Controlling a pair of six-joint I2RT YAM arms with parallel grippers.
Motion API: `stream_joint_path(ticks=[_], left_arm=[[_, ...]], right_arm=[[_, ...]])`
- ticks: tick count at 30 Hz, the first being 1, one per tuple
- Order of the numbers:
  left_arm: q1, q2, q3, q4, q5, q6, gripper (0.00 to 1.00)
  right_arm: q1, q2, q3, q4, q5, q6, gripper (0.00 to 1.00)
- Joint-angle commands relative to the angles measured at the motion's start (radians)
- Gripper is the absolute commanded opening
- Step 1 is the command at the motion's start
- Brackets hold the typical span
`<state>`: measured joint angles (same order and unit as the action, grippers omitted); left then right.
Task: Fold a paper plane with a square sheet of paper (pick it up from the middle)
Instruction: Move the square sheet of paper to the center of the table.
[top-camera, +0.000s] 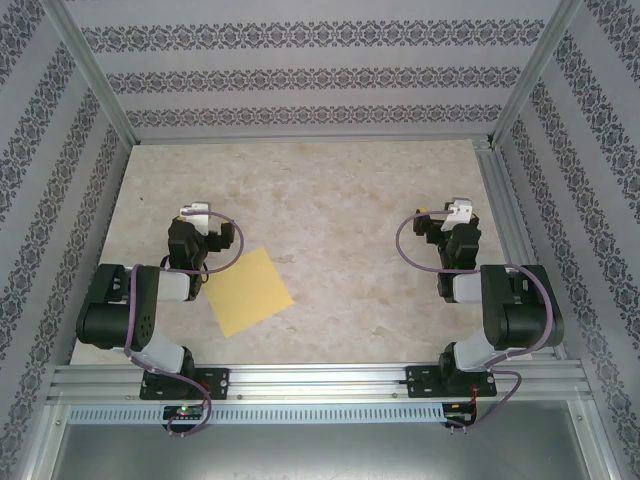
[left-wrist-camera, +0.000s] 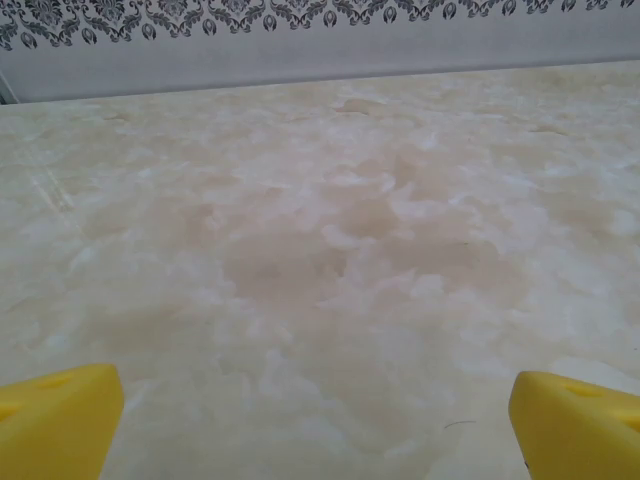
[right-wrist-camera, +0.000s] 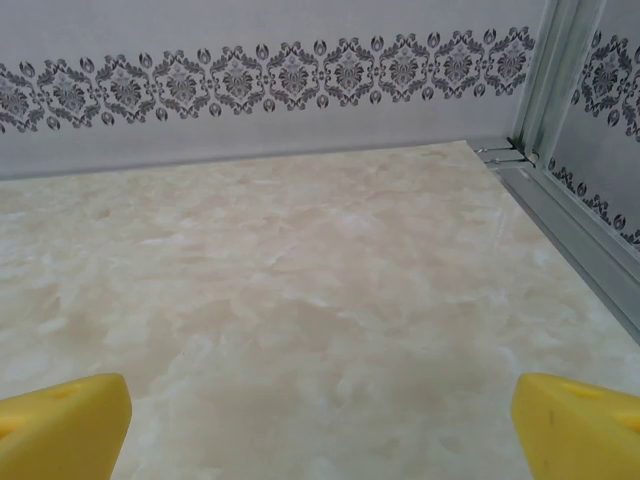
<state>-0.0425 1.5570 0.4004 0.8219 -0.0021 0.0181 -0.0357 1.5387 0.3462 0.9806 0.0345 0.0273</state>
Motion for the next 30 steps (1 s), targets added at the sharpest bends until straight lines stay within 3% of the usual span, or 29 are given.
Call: stream_joint_path(ticks=[1, 24, 26, 30], left_arm=[[-0.01, 0.001, 0.023, -0.007, -0.002, 0.013, 1.0], [-0.01, -0.002, 0.019, 0.0, -0.005, 0.013, 1.0], [-0.01, -0.029, 0.046, -0.072, -0.025, 0.004, 1.0], [-0.01, -0.102, 0.22, -0.441, -0.077, -0.022, 1.0]], right_arm=[[-0.01, 0.001, 0.013, 0.023, -0.024, 0.001, 0.98], [-0.008, -0.002, 0.002, 0.056, -0.017, 0.002, 0.98], [-0.006, -0.025, -0.043, 0.095, -0.001, 0.005, 0.98], [0.012, -0.136, -0.049, -0.007, 0.094, 0.003, 0.98]])
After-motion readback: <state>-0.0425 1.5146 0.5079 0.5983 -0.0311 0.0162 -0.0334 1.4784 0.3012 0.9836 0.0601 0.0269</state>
